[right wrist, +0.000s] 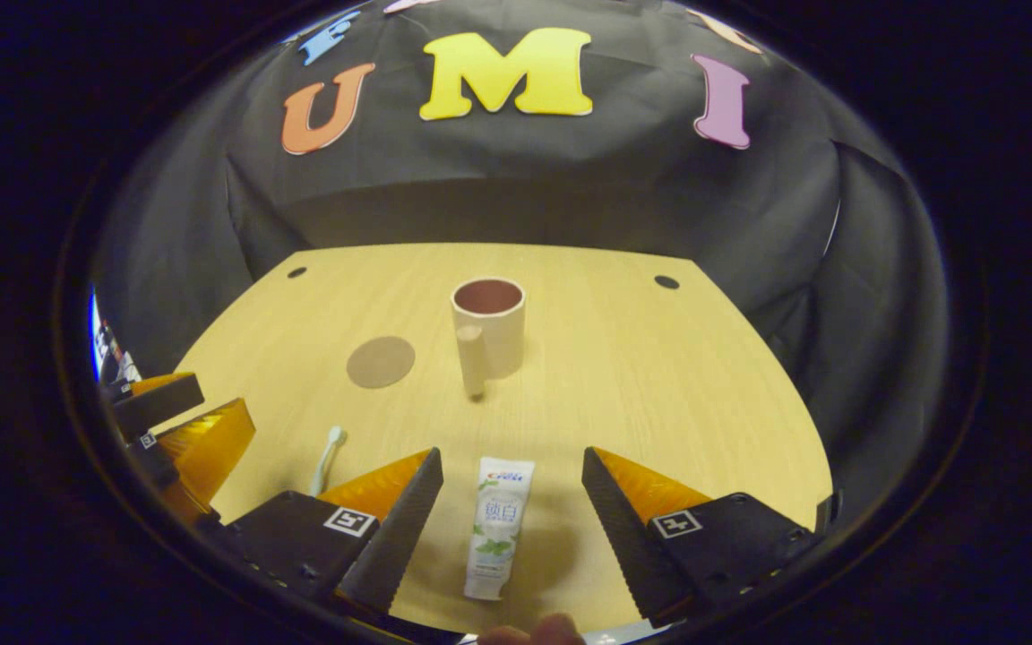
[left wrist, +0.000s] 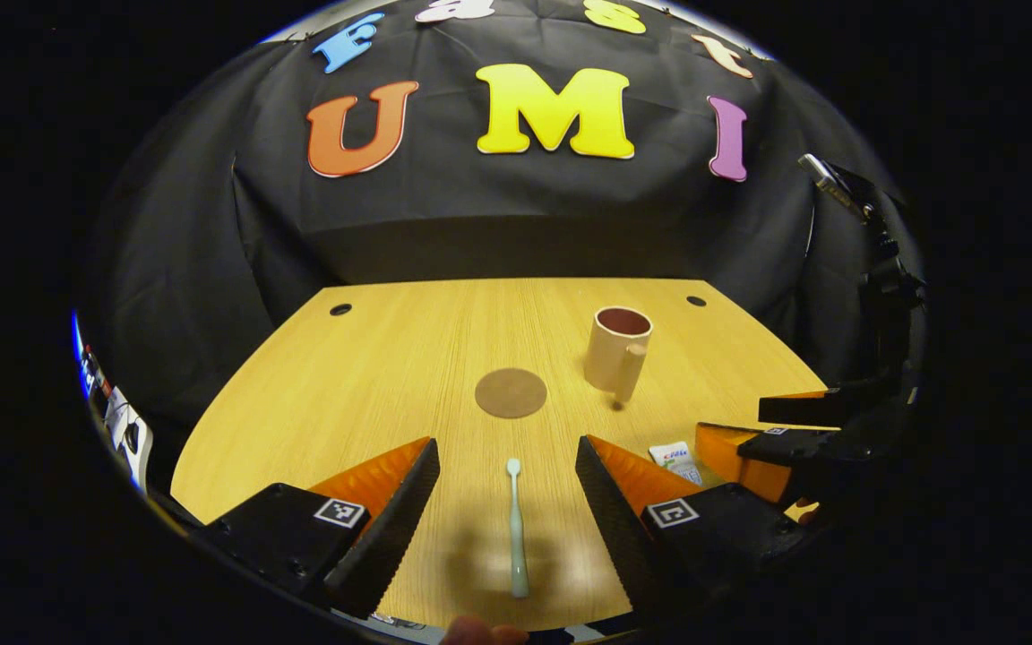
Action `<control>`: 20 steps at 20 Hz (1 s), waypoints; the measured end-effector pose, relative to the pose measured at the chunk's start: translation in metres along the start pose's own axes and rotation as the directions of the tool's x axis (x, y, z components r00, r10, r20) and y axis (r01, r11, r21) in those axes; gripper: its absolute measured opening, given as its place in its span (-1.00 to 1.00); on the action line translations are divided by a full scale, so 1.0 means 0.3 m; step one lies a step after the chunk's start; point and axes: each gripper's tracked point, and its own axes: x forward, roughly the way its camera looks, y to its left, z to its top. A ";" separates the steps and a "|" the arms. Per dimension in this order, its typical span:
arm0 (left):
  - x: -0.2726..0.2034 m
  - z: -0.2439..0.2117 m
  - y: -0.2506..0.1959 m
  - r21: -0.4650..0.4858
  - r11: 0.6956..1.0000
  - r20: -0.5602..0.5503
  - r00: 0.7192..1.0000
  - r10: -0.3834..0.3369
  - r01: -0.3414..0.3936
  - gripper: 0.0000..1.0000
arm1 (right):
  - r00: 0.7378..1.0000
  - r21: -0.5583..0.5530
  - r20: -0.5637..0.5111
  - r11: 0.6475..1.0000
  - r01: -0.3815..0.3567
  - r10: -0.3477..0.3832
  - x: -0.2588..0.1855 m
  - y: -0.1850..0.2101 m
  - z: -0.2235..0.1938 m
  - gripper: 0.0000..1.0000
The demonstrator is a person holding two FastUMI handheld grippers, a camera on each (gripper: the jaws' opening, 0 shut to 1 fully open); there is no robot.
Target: Put the toothbrush and toothpaste on the desktop into the cup, then pick up the cup and place it on the coaster on the desktop.
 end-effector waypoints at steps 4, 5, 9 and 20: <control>0.006 -0.073 -0.007 0.014 1.000 -0.069 0.997 -0.021 0.022 0.96 | 0.993 0.010 -0.112 1.000 0.021 -0.019 0.070 -0.007 -0.104 0.87; 0.008 -0.087 -0.011 0.015 1.000 -0.082 0.996 -0.024 0.026 0.96 | 0.991 0.006 -0.131 1.000 0.025 -0.024 0.084 -0.011 -0.122 0.92; 0.017 -0.122 -0.016 0.012 0.999 -0.113 0.993 -0.036 0.038 0.96 | 0.982 -0.012 -0.188 1.000 0.029 -0.031 0.113 -0.010 -0.162 0.92; 0.015 -0.135 -0.002 0.010 0.999 -0.128 0.991 -0.037 0.039 0.96 | 0.959 -0.015 -0.284 1.000 0.023 -0.027 0.157 0.035 -0.235 0.20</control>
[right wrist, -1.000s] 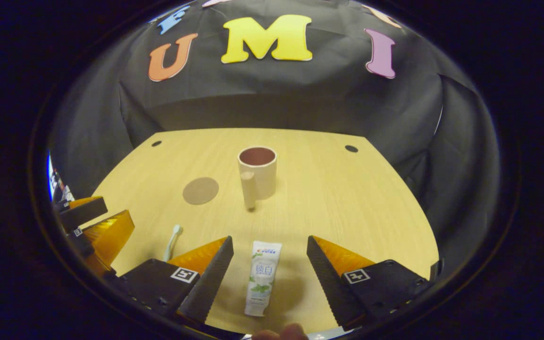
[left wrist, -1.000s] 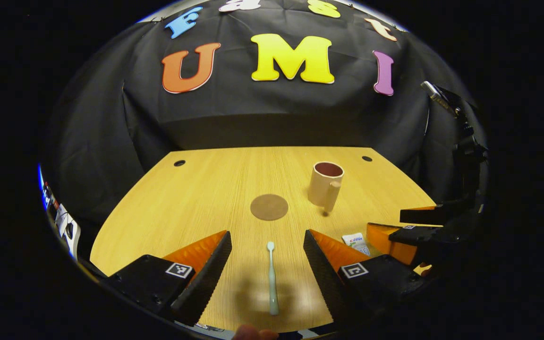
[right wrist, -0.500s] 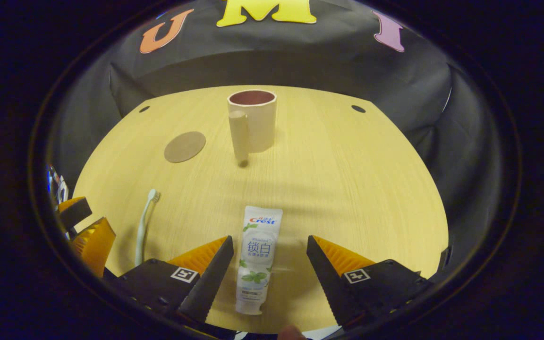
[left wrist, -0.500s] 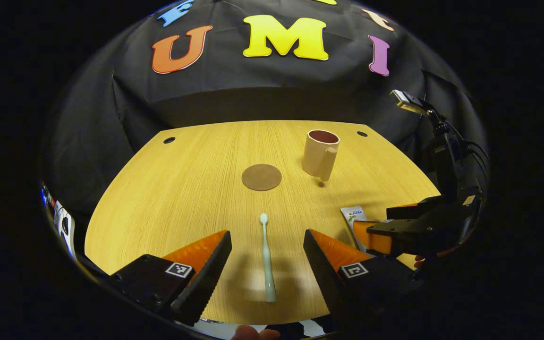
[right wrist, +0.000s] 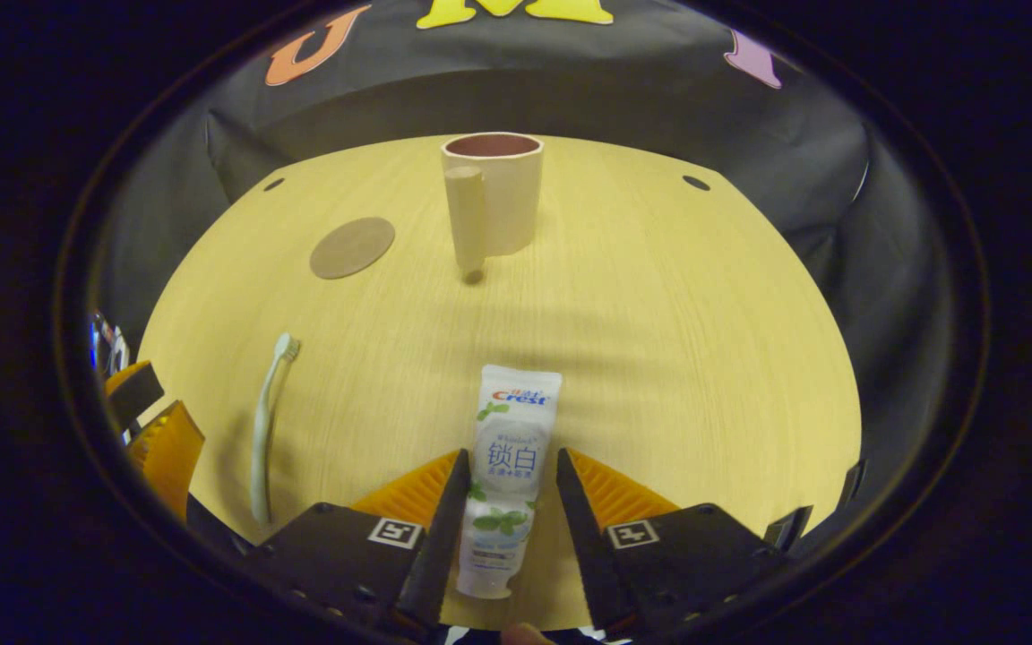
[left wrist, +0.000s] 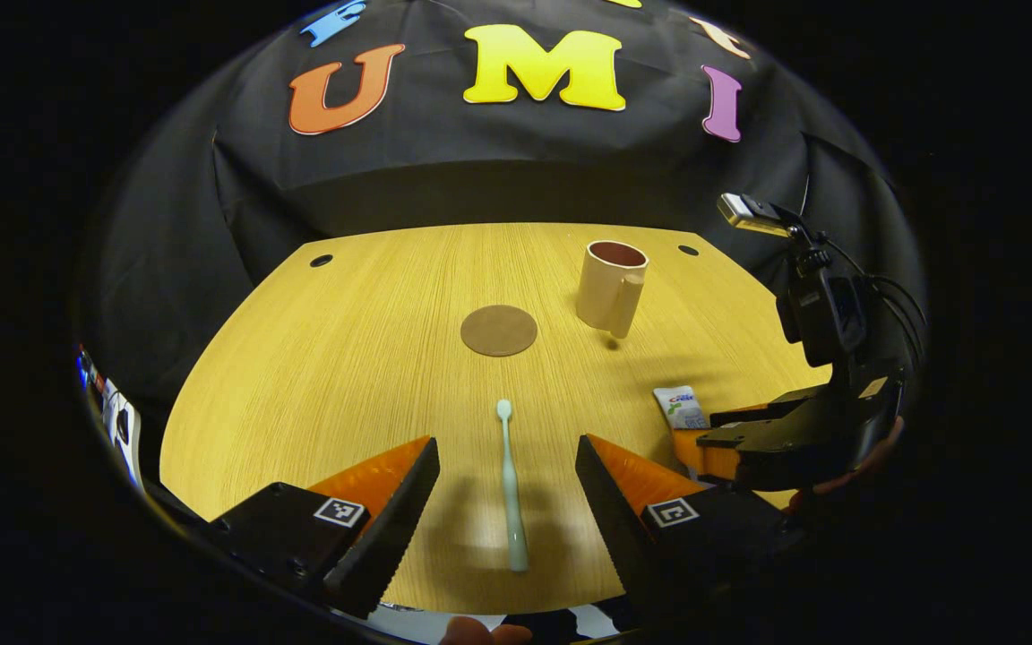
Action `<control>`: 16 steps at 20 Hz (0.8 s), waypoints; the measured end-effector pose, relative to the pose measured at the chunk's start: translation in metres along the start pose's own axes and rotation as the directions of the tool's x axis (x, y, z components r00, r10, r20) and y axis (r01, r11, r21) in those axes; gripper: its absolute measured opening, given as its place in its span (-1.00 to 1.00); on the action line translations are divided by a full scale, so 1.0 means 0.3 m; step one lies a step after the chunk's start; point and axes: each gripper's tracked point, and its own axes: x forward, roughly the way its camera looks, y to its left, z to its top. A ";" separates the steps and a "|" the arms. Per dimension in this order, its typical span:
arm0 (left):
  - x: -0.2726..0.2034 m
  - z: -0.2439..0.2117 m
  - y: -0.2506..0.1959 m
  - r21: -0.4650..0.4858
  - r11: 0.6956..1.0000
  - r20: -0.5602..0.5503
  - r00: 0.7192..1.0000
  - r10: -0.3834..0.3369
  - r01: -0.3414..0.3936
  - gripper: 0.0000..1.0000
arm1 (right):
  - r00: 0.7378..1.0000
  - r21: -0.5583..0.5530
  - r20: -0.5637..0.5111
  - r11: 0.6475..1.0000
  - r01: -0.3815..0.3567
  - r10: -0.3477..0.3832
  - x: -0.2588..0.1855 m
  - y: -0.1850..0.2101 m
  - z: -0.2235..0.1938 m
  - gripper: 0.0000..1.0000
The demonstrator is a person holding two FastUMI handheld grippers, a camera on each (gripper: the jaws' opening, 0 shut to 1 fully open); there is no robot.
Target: Put the toothbrush and toothpaste on the desktop into the cup, then pick up the cup and place it on the coaster on the desktop.
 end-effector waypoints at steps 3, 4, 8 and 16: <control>-0.003 -0.004 0.005 -0.004 1.000 -0.002 1.000 -0.001 0.001 0.96 | 1.000 -0.007 -0.014 1.000 -0.004 0.003 -0.006 -0.003 -0.001 -0.06; -0.006 -0.009 0.006 -0.005 1.000 -0.004 1.000 0.001 -0.001 0.96 | 1.000 -0.010 -0.014 1.000 -0.005 0.004 -0.003 -0.002 0.001 -0.09; -0.009 -0.012 0.011 -0.006 1.000 -0.007 1.000 0.004 -0.004 0.96 | 1.000 0.003 -0.017 1.000 -0.006 0.006 -0.010 -0.004 0.006 -0.31; -0.009 -0.046 0.006 -0.032 0.999 -0.025 1.000 -0.002 0.001 0.96 | 0.999 0.019 0.030 1.000 -0.021 0.020 -0.093 -0.022 0.056 -0.55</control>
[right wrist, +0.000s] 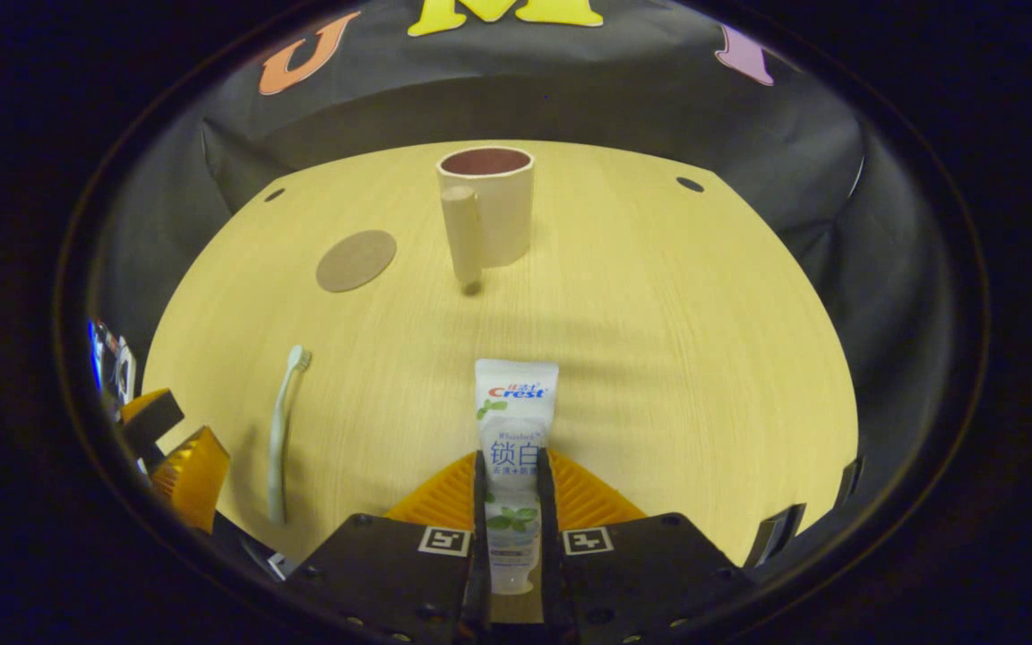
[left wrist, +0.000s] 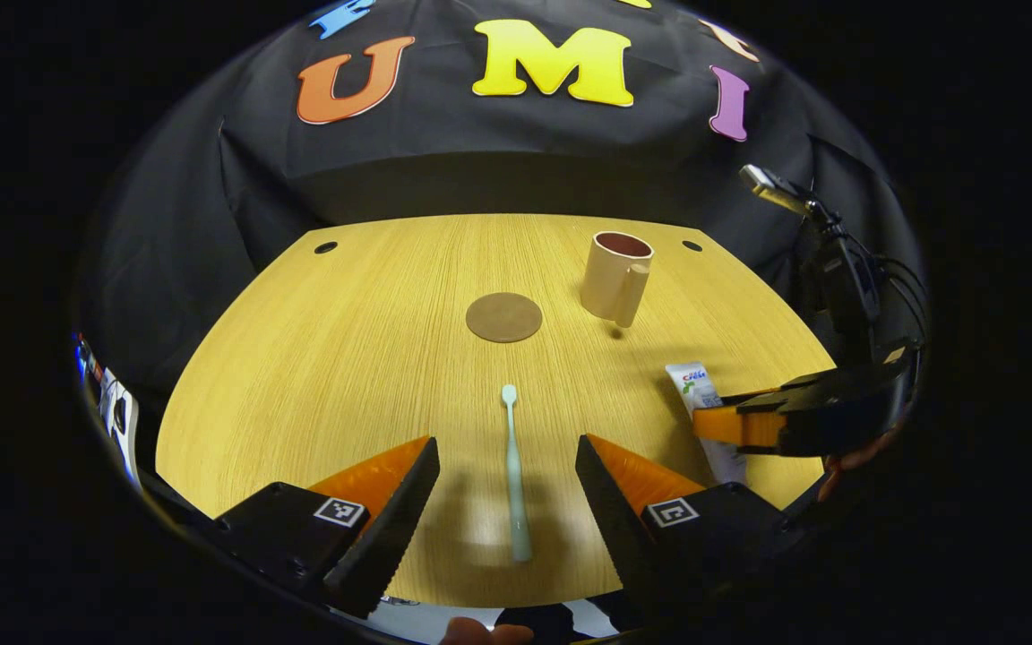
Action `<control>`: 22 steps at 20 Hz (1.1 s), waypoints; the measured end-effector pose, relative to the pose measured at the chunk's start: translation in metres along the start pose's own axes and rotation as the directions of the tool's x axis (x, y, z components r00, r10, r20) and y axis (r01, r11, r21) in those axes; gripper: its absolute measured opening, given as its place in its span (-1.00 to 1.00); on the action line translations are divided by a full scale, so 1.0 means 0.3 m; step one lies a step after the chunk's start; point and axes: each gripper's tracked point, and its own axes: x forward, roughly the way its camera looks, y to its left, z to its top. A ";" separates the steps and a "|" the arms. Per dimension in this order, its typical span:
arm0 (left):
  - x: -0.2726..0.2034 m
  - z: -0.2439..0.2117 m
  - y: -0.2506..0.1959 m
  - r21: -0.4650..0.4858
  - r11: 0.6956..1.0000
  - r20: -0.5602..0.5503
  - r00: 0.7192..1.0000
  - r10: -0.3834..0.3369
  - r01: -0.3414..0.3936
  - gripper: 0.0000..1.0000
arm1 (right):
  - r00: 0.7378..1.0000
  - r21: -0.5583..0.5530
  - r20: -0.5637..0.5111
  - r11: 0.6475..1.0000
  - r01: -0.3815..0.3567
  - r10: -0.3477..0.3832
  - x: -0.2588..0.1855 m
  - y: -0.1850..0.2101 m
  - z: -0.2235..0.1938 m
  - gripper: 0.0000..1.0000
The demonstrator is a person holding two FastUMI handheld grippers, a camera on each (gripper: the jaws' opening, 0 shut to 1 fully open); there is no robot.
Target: Put the toothbrush and toothpaste on the desktop into the cup, then pick up the cup and place it on the coaster on the desktop.
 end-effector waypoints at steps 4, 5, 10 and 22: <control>0.008 0.008 0.001 -0.015 1.000 0.000 1.000 -0.005 0.005 0.96 | 0.996 0.020 0.093 1.000 -0.014 0.012 -0.097 -0.012 0.120 -0.55; 0.013 0.011 0.000 -0.023 1.000 -0.001 1.000 -0.007 0.007 0.96 | 0.993 0.022 0.120 1.000 -0.021 0.018 -0.121 -0.010 0.163 -0.55; 0.020 0.016 0.018 -0.048 0.999 -0.003 1.000 0.004 -0.004 0.96 | 0.945 0.006 0.323 0.999 -0.054 0.049 -0.217 0.010 0.451 -0.55; 0.018 -0.002 0.046 -0.040 0.998 -0.039 0.998 0.043 -0.044 0.96 | 0.763 -0.068 0.634 0.992 -0.110 0.128 -0.111 0.130 0.989 -0.55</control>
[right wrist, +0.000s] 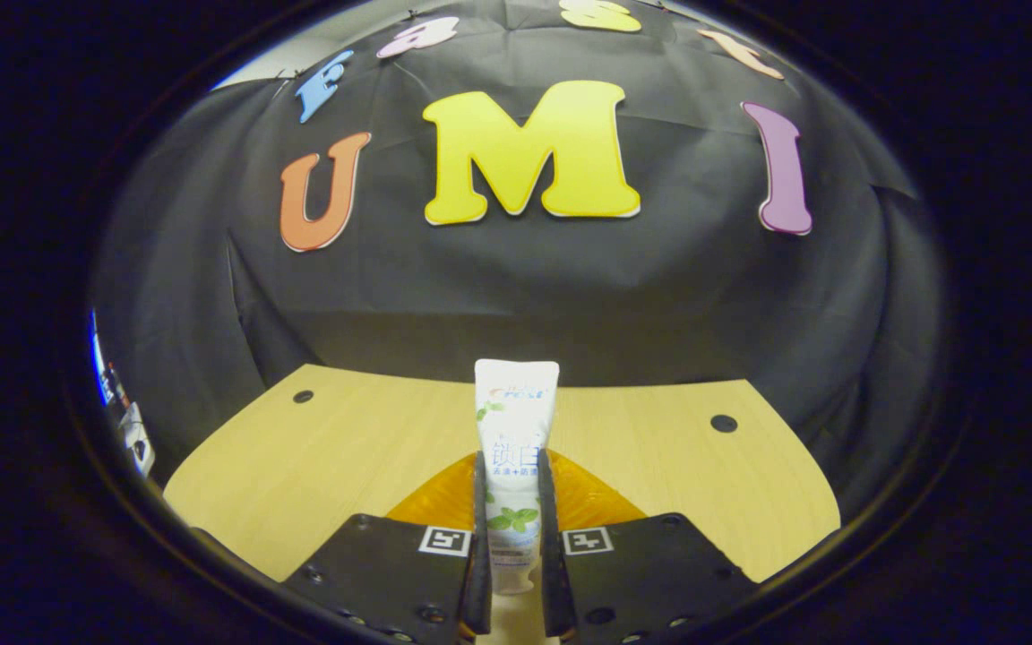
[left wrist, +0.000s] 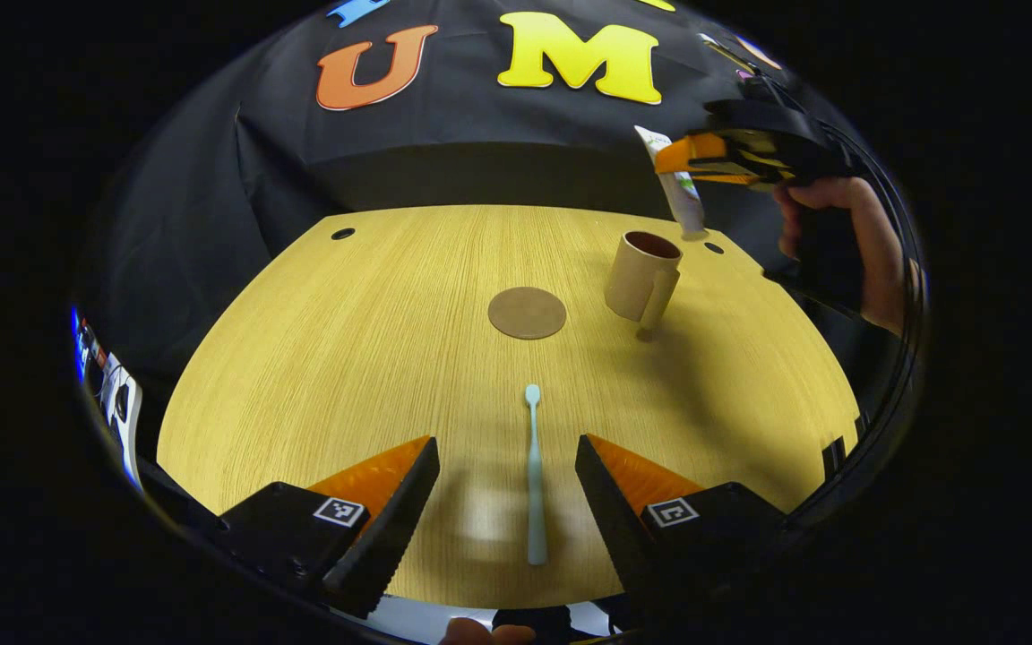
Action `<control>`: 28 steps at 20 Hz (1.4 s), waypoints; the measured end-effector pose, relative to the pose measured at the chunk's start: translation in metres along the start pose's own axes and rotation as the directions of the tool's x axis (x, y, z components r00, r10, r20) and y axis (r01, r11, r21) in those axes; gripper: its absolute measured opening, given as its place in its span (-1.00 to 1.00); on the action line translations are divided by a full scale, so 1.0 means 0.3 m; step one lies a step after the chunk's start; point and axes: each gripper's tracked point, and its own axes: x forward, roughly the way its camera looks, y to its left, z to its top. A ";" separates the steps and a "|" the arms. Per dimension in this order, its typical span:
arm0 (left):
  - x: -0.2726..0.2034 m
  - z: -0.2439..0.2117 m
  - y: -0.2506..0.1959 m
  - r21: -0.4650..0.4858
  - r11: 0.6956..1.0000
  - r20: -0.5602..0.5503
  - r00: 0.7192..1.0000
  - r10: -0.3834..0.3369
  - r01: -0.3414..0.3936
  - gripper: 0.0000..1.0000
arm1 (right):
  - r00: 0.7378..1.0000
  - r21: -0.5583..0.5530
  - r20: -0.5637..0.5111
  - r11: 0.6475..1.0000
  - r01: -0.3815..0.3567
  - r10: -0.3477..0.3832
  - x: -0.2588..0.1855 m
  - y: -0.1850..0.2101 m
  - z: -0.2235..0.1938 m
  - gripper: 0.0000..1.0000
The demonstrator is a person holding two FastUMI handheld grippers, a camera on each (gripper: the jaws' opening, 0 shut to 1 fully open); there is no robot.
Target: Put the toothbrush and toothpaste on the desktop into the cup, then pick up the cup and place it on the coaster on the desktop.
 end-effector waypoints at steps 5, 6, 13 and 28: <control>0.010 -0.047 -0.026 0.020 1.000 -0.054 0.999 -0.001 0.003 0.96 | 0.997 -0.041 0.082 0.999 -0.013 0.016 0.130 0.013 -0.021 -0.55; 0.010 -0.051 -0.027 0.022 1.000 -0.061 0.998 0.000 0.002 0.96 | 0.996 -0.039 0.083 0.999 -0.012 0.015 0.147 0.011 -0.042 -0.55; 0.018 -0.060 -0.065 0.019 1.000 -0.098 0.995 -0.009 0.010 0.96 | 0.995 -0.024 0.098 1.000 0.002 0.001 0.190 -0.014 -0.112 -0.55; 0.194 -0.086 -0.110 0.007 1.000 -0.112 0.993 0.023 -0.022 0.82 | 0.995 -0.026 0.102 1.000 -0.015 0.018 0.148 -0.014 -0.139 -0.55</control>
